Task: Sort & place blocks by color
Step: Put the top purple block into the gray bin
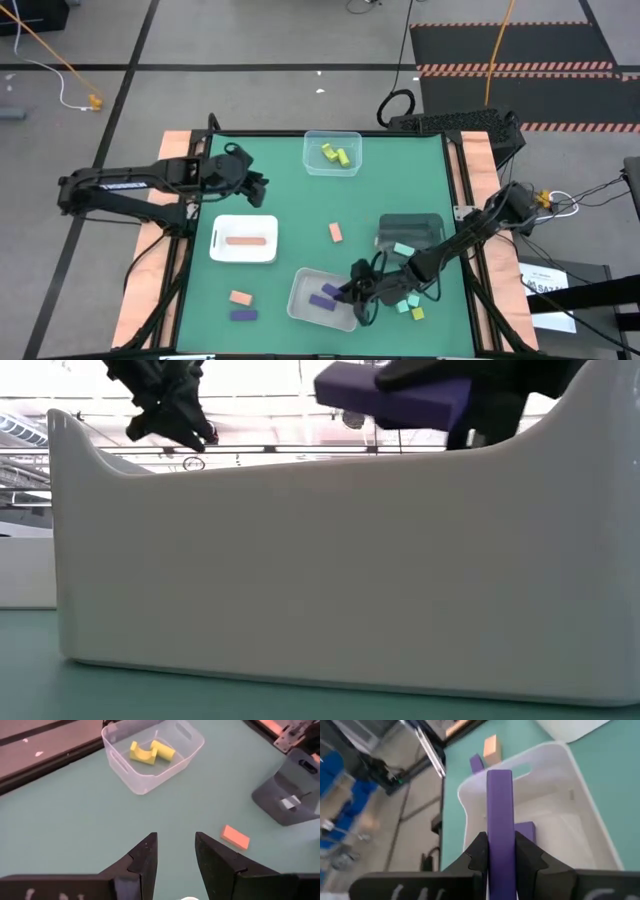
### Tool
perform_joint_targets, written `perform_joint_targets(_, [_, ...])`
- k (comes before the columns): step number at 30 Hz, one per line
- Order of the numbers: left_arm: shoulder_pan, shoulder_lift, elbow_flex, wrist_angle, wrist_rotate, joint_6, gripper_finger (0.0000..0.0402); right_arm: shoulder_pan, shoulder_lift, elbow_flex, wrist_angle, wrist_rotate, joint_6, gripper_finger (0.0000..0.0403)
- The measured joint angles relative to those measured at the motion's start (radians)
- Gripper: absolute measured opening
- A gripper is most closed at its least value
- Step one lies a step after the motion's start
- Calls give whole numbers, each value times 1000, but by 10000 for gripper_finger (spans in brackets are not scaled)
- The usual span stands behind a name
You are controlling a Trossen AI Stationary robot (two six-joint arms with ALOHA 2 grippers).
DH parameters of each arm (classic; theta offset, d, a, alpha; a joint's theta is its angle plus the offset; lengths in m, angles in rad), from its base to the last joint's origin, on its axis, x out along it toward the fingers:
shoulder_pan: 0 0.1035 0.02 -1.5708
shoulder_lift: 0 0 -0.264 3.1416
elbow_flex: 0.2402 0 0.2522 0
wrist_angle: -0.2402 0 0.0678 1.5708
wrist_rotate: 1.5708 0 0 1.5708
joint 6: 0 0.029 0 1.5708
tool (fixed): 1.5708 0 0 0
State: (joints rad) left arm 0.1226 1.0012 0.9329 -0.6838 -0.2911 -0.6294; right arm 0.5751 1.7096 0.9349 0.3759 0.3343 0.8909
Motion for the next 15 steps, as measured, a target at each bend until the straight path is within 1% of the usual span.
perform_joint_targets(4, [0, 14, 0, 0, 1, -3, 131, -11, 52, 64, -41, -23, -67, 37])
perform_joint_targets(7, [0, 13, 0, 0, 2, -6, 131, -26, 62, 72, -50, -26, -73, 38])
perform_joint_targets(10, [0, 12, 0, 0, 4, -11, 131, -41, 64, 72, -69, -26, -87, 64])
perform_joint_targets(13, [0, 12, 0, 0, 28, -12, 131, -54, 64, 72, -71, -27, -93, 95])
perform_joint_targets(15, [0, 12, 0, 0, 49, -12, 131, -63, 64, 72, -71, -52, -110, 107])
